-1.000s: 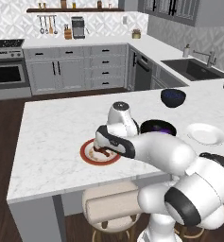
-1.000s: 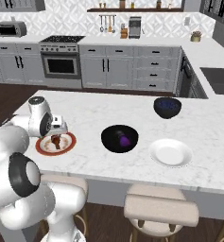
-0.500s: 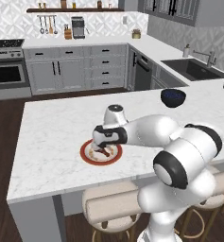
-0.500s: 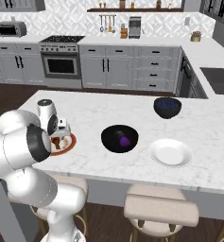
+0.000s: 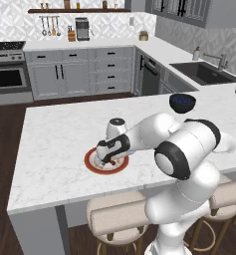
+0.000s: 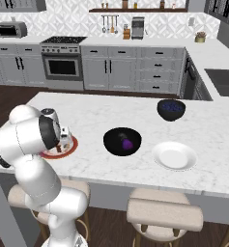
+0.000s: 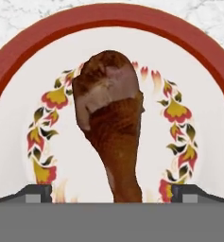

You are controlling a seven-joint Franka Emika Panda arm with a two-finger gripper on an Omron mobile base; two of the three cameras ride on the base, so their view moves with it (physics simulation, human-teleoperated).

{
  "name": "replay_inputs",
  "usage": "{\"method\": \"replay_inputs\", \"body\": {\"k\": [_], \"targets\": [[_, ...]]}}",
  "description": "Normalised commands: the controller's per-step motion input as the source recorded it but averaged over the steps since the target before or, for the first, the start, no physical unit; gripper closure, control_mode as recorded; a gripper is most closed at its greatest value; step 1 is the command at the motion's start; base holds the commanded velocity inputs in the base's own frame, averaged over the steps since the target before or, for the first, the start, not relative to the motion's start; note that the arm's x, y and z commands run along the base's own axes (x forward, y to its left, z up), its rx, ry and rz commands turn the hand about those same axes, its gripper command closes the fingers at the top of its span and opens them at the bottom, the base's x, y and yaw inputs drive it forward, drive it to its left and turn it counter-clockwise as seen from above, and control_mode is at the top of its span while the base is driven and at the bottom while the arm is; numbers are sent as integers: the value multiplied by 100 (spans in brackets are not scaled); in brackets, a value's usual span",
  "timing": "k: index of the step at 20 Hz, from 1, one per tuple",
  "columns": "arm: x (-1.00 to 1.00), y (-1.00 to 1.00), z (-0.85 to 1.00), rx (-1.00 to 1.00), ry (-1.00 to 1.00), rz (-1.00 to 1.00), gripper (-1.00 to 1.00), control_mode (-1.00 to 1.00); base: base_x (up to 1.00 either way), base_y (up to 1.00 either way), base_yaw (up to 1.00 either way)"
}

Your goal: Pick the chicken drumstick and eggplant from their plates and place them in the bowl. Then put the bowl in the fridge.

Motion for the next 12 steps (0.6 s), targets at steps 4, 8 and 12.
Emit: {"method": "replay_inputs", "body": {"k": [4, 8, 12], "targets": [[14, 0, -39, 0, 0, 2, -100, -100, 0, 0, 0], [23, 0, -28, 0, 0, 0, -100, -100, 0, 0, 0], [10, 3, -20, 0, 0, 0, 100, -100, 0, 0, 0]]}}
